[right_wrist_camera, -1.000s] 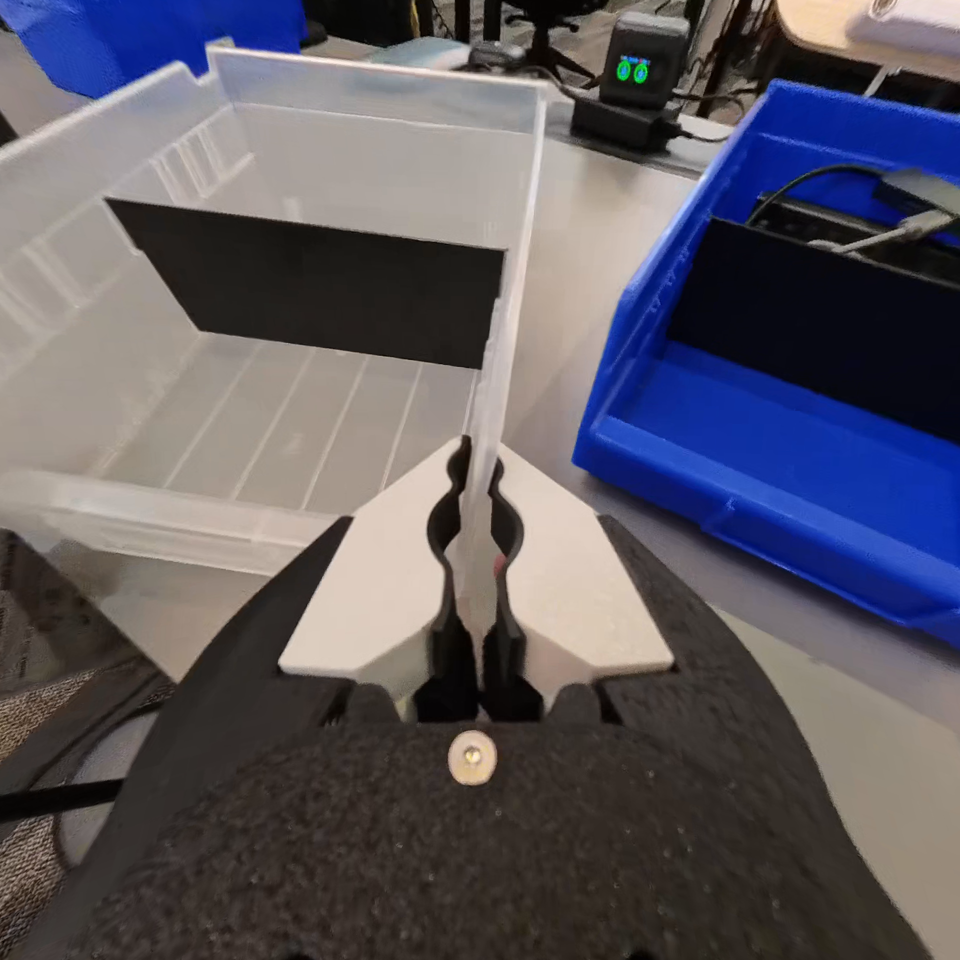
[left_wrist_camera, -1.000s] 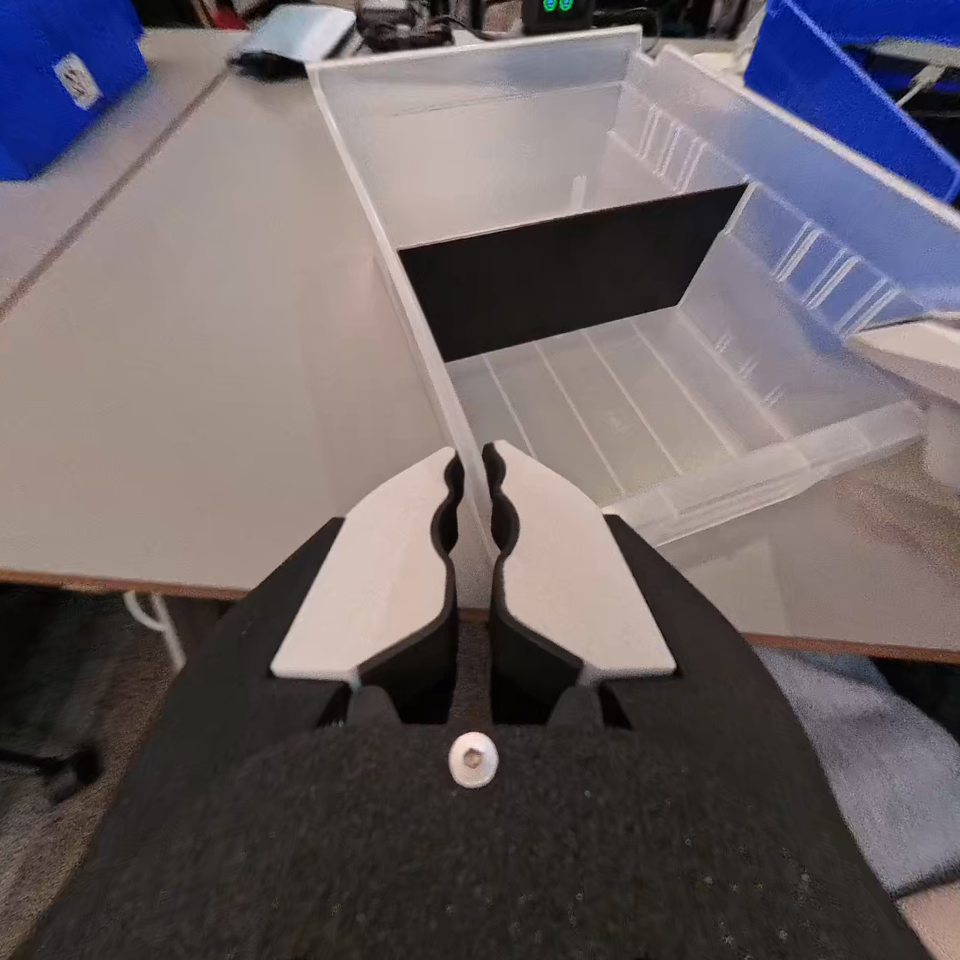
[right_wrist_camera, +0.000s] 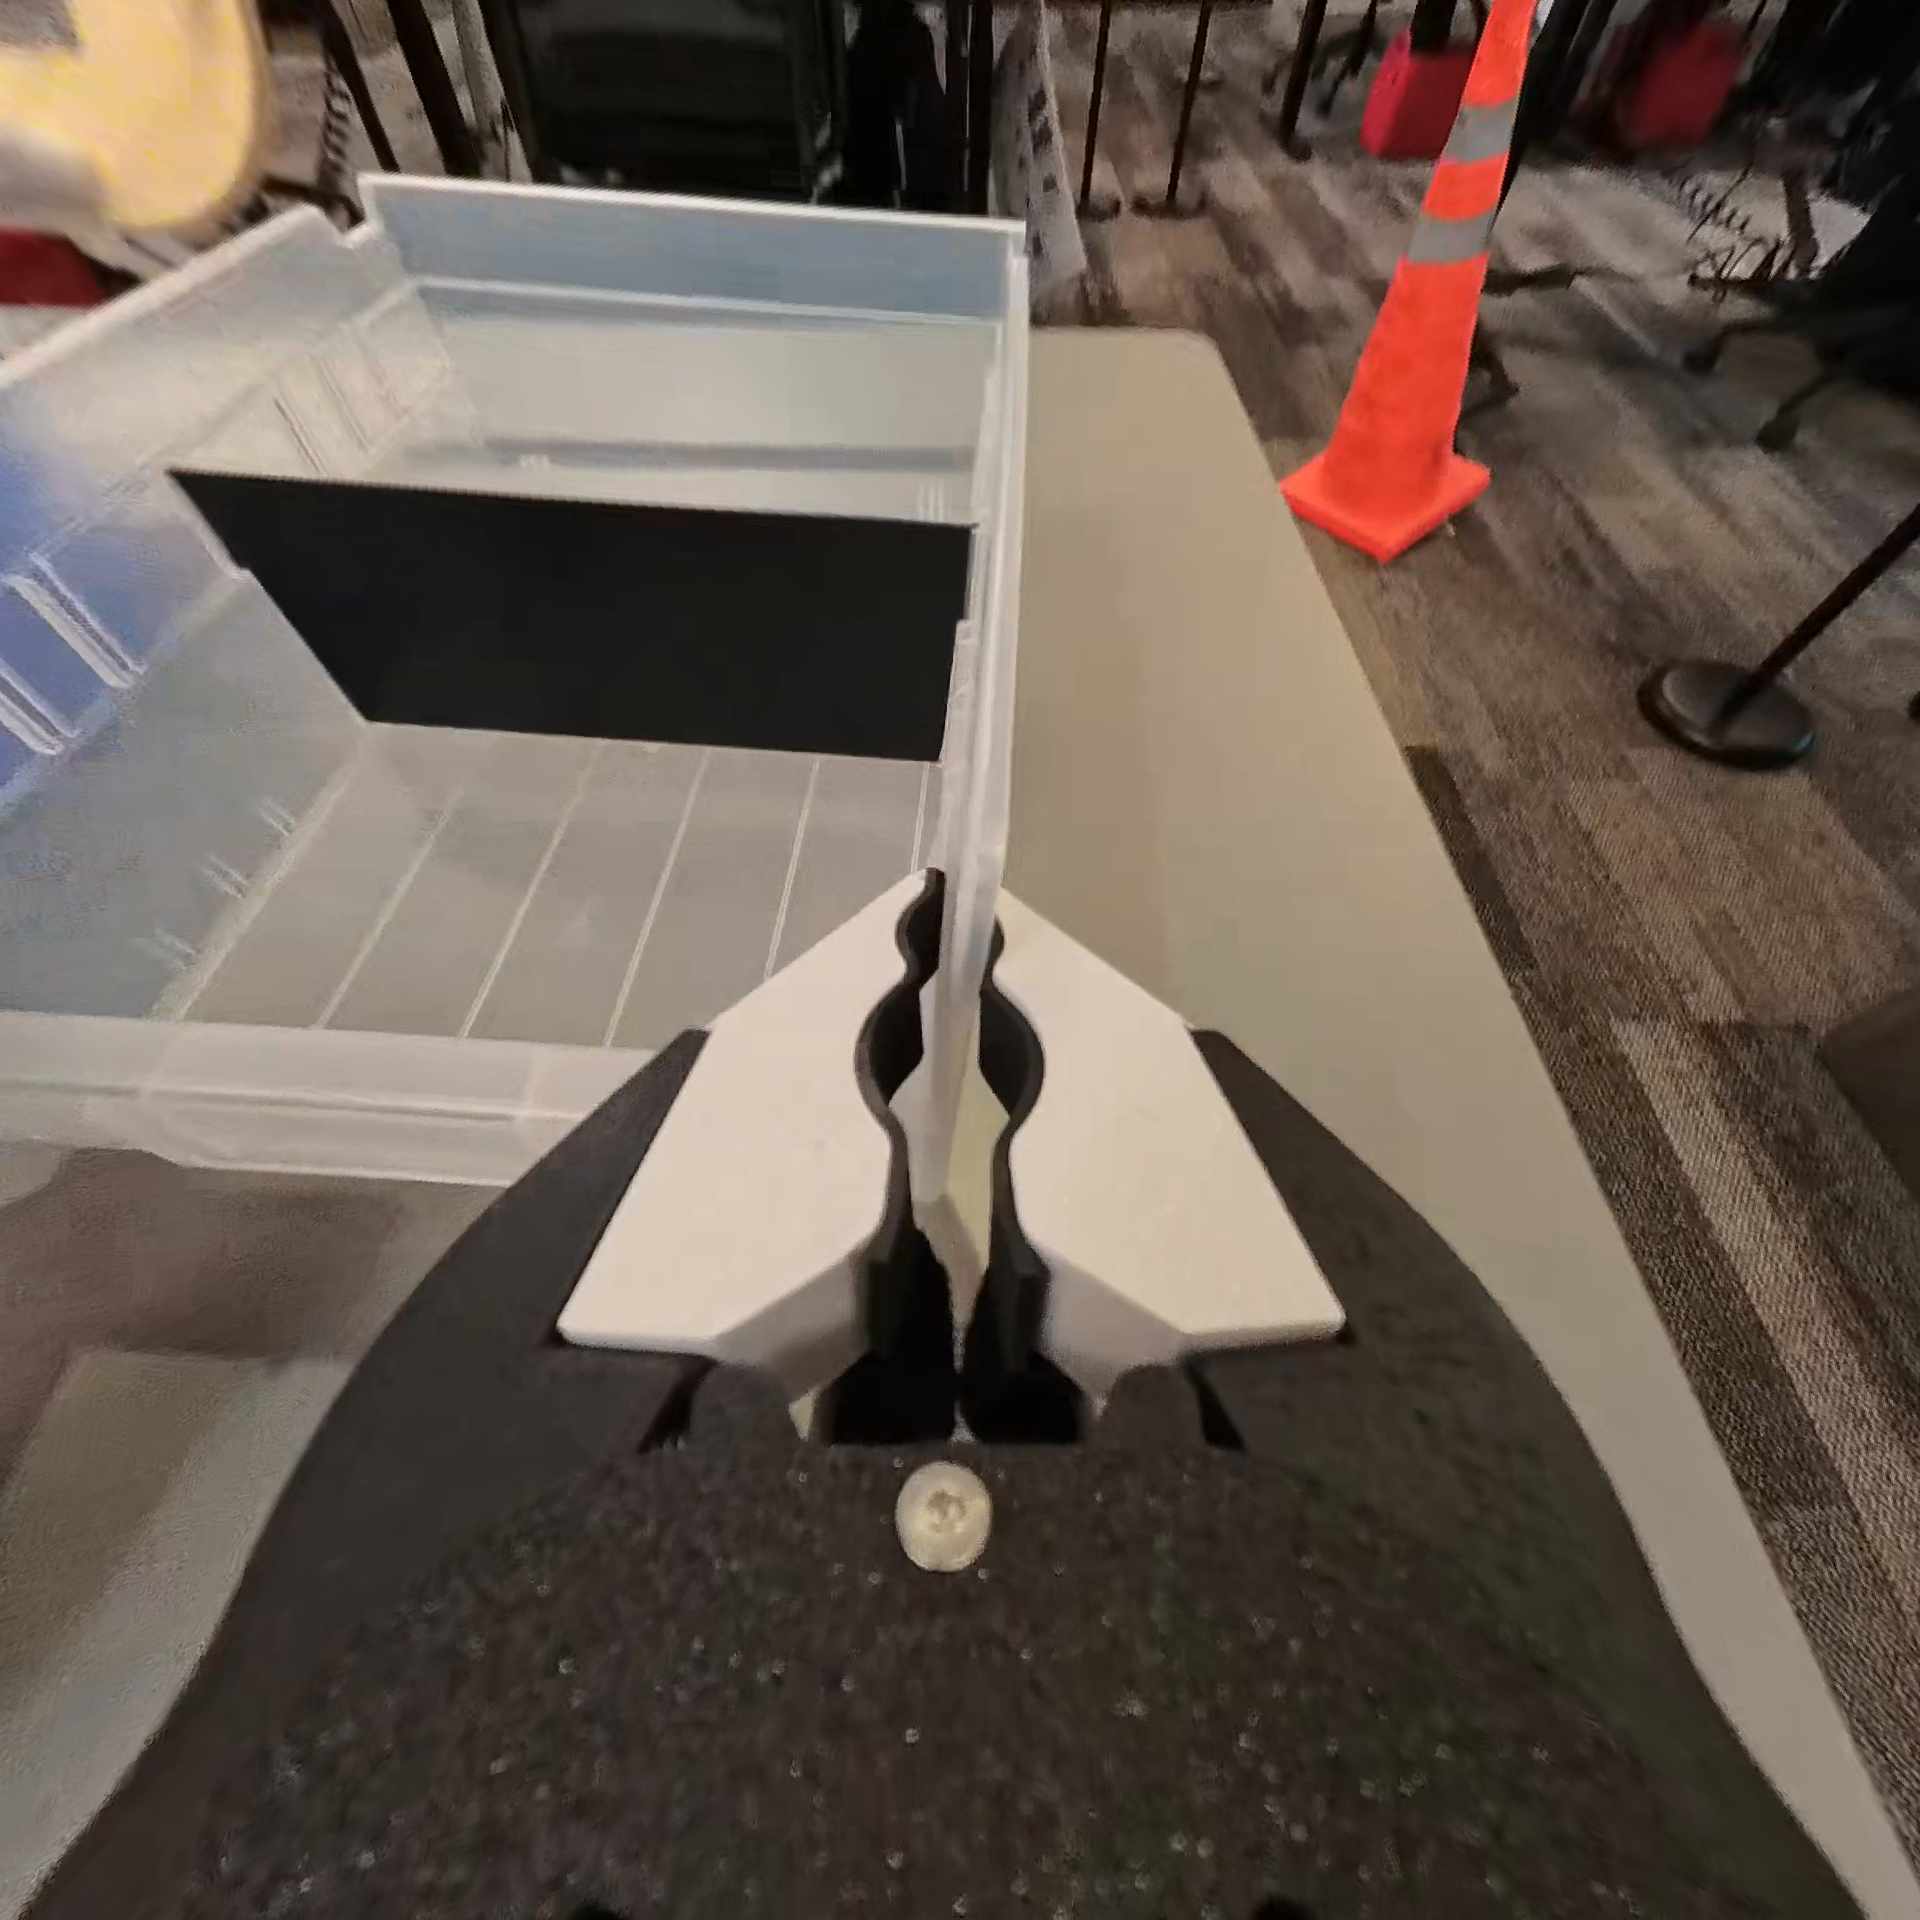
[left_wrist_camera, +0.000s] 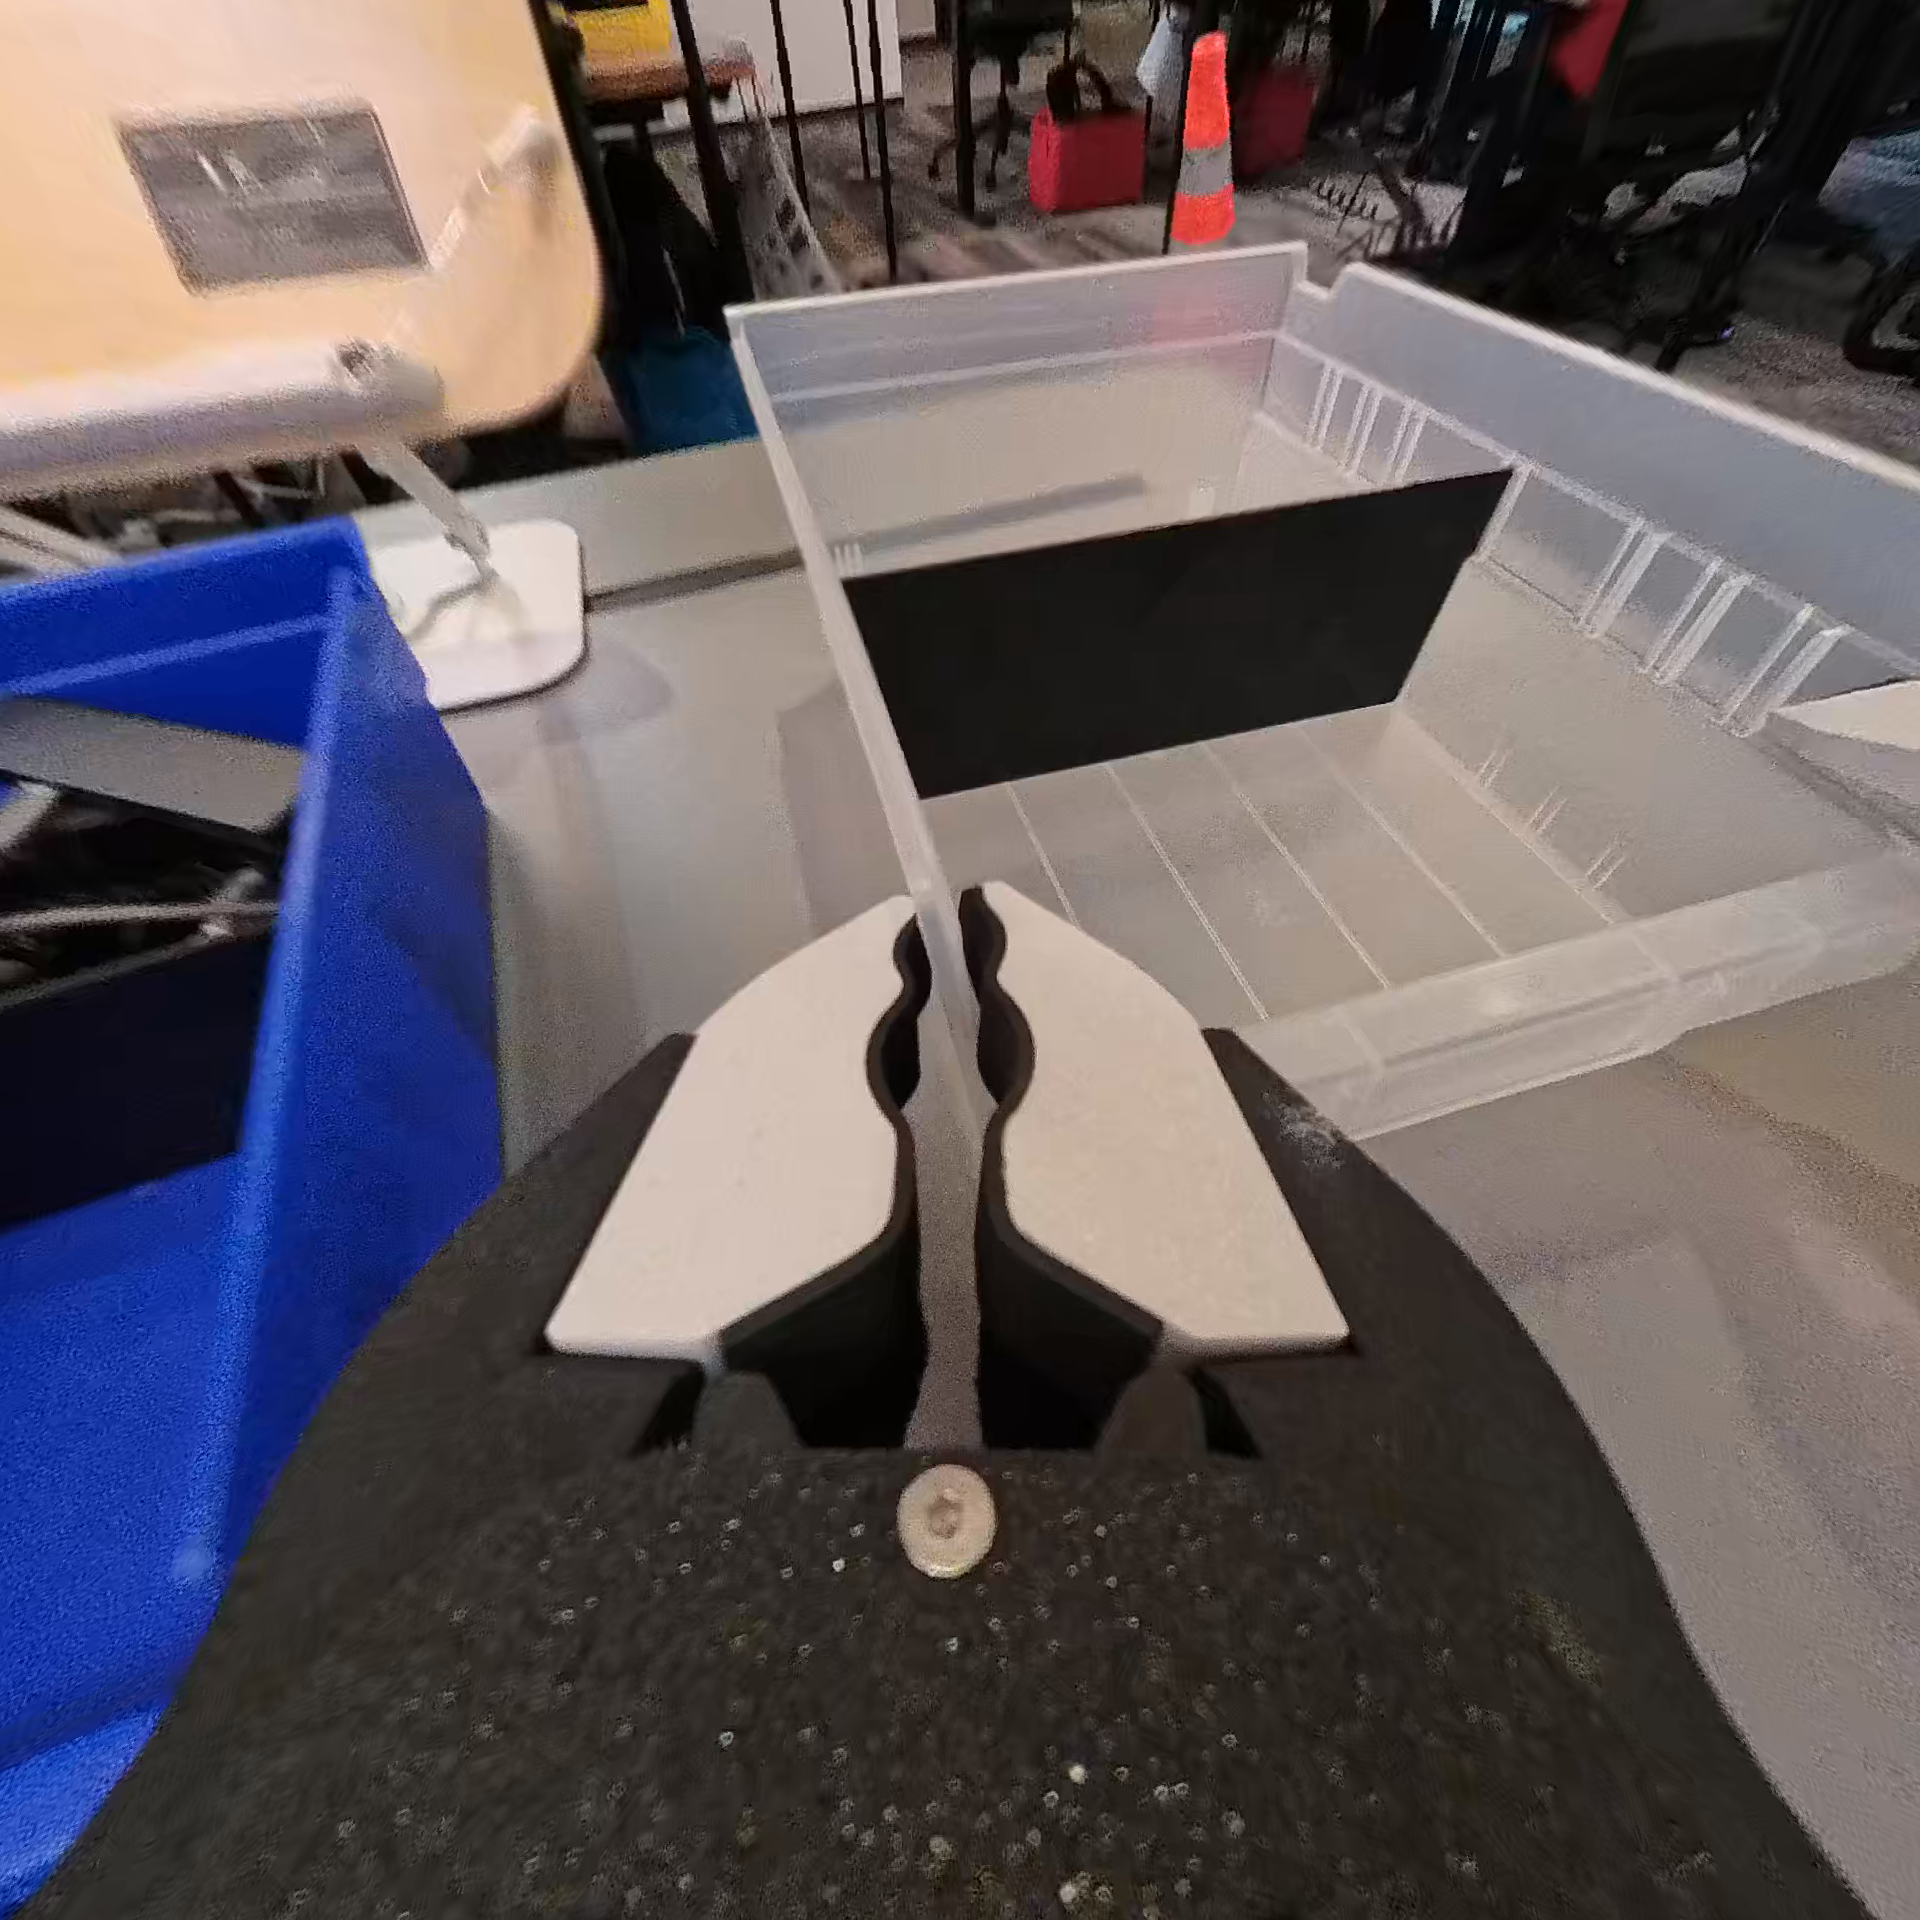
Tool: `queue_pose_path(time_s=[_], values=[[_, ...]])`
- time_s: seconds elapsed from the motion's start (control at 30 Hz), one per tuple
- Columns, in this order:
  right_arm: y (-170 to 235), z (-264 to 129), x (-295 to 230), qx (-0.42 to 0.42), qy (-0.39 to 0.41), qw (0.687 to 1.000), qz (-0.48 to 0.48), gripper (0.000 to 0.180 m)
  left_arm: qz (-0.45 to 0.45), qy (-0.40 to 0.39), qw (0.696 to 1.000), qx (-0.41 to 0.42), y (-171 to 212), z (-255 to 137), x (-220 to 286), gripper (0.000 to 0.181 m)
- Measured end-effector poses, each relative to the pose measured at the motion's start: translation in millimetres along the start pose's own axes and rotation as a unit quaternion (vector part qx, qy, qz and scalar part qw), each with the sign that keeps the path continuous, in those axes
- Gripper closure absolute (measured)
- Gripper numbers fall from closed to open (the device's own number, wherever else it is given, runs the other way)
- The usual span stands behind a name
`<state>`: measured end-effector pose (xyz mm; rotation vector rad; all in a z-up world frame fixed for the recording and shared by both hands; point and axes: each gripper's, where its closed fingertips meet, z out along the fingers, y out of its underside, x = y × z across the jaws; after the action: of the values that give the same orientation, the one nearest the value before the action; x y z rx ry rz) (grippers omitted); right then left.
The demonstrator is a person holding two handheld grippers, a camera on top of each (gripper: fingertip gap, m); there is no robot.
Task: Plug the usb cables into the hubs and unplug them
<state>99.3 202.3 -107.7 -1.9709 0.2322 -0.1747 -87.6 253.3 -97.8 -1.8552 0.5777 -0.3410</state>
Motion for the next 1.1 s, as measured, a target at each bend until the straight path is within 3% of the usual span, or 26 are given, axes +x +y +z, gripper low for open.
queue_pose_path(time_s=[0.17,0.3,0.37,0.47,0.6,0.67,0.73,0.8,0.87,0.93,1.0,1.1], values=[[15,18,0,-0.03,0.005,1.0,-0.008,0.178,-0.019,0.005,1.0,-0.016,24,12,1,0.174],[25,22,5,-0.053,0.002,0.998,0.02,0.175,-0.028,0.082,0.994,-0.069,31,3,14,0.163],[25,20,6,-0.051,0.008,0.998,0.02,0.173,-0.043,0.135,0.988,-0.056,16,-16,18,0.155],[17,12,3,-0.035,0.015,0.999,0.005,0.153,-0.037,0.188,0.981,0.017,-22,-67,4,0.155],[-32,-21,4,0.062,0.08,0.995,-0.022,0.14,-0.011,0.144,0.989,0.03,-30,-115,-71,0.15],[-59,-36,-33,0.101,0.045,0.993,-0.031,0.137,-0.014,0.086,0.996,0.03,-23,-128,-128,0.141],[-75,-48,-99,0.12,-0.038,0.992,-0.031,0.133,0.008,-0.009,0.999,0.034,-9,-136,-191,0.135],[-73,-60,-183,0.116,-0.149,0.982,-0.014,0.127,0.024,-0.083,0.996,0.015,17,-142,-244,0.128],[-54,-66,-248,0.1,-0.205,0.973,0.038,0.127,0.022,-0.111,0.993,-0.033,50,-138,-277,0.125],[-21,-59,-291,0.089,-0.202,0.974,0.047,0.126,0.008,-0.096,0.993,-0.07,72,-128,-288,0.122],[7,-38,-305,0.059,-0.138,0.988,-0.022,0.127,-0.012,-0.06,0.995,-0.08,84,-115,-285,0.125],[10,-15,-303,0.064,-0.064,0.994,-0.064,0.156,-0.071,-0.007,0.995,-0.071,87,-105,-276,0.15]])
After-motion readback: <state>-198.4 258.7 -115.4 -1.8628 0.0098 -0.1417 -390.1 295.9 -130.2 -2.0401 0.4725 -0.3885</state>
